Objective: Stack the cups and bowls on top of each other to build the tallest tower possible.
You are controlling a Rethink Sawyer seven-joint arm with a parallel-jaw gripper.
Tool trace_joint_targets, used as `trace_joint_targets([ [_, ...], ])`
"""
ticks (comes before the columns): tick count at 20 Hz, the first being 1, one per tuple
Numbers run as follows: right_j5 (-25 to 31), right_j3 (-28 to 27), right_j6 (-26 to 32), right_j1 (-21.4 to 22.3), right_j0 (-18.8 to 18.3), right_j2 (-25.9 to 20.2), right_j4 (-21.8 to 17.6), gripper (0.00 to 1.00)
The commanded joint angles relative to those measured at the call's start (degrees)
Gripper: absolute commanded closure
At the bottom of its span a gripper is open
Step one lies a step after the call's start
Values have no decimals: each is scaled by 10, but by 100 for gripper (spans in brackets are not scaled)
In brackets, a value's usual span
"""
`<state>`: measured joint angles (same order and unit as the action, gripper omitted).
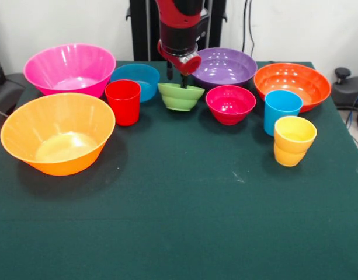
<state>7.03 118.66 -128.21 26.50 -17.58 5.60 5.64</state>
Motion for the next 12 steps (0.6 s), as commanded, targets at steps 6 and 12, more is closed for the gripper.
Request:
trace_joint_targets([
  [6, 2, -41, -46, 12, 4, -49, -4, 0],
  [12, 8, -38, -45, 11, 2, -53, -4, 0],
])
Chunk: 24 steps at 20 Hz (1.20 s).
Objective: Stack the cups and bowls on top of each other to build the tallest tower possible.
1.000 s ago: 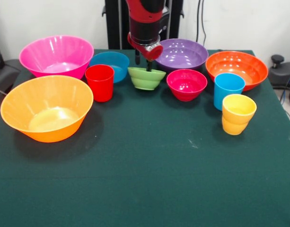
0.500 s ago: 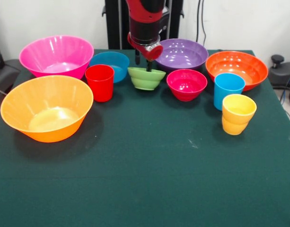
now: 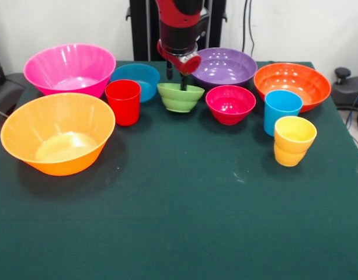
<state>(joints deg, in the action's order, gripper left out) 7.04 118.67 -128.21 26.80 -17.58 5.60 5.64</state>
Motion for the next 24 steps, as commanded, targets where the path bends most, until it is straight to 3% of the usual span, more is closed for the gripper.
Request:
trace_joint_targets([
  [1, 9, -38, -44, 8, 1, -54, -4, 100],
  [10, 34, -39, -33, 7, 1, -56, -7, 100],
  [24, 5, -39, -47, 12, 15, -41, -5, 100],
])
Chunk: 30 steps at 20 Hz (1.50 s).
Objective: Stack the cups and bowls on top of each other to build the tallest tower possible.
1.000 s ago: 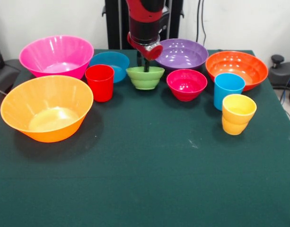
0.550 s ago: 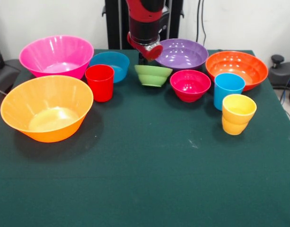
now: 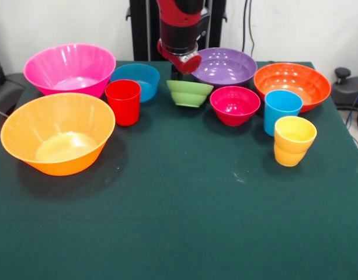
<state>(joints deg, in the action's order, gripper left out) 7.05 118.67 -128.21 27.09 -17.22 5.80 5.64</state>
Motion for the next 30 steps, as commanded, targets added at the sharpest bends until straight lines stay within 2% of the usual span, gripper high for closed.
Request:
trace_joint_targets([
  [1, 5, -39, -47, 9, 12, -42, -5, 100],
  [20, 42, -31, -45, 44, 29, -29, -2, 100],
  [30, 42, -34, -40, 44, 24, -28, -4, 100],
])
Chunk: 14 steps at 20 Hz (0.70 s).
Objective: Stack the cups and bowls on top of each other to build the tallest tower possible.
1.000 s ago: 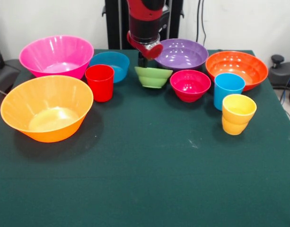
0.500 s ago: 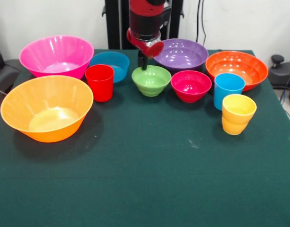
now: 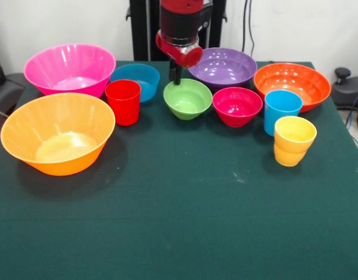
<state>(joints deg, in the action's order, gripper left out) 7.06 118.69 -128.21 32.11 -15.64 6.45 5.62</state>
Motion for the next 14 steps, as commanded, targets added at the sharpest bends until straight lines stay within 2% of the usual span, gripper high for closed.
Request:
trace_joint_targets([
  [1, 42, -34, -40, -6, 8, -35, -4, 100],
  [10, 51, -35, -34, 1, 4, -32, -7, 100],
  [14, 80, -37, -31, 22, 13, -17, -6, 100],
])
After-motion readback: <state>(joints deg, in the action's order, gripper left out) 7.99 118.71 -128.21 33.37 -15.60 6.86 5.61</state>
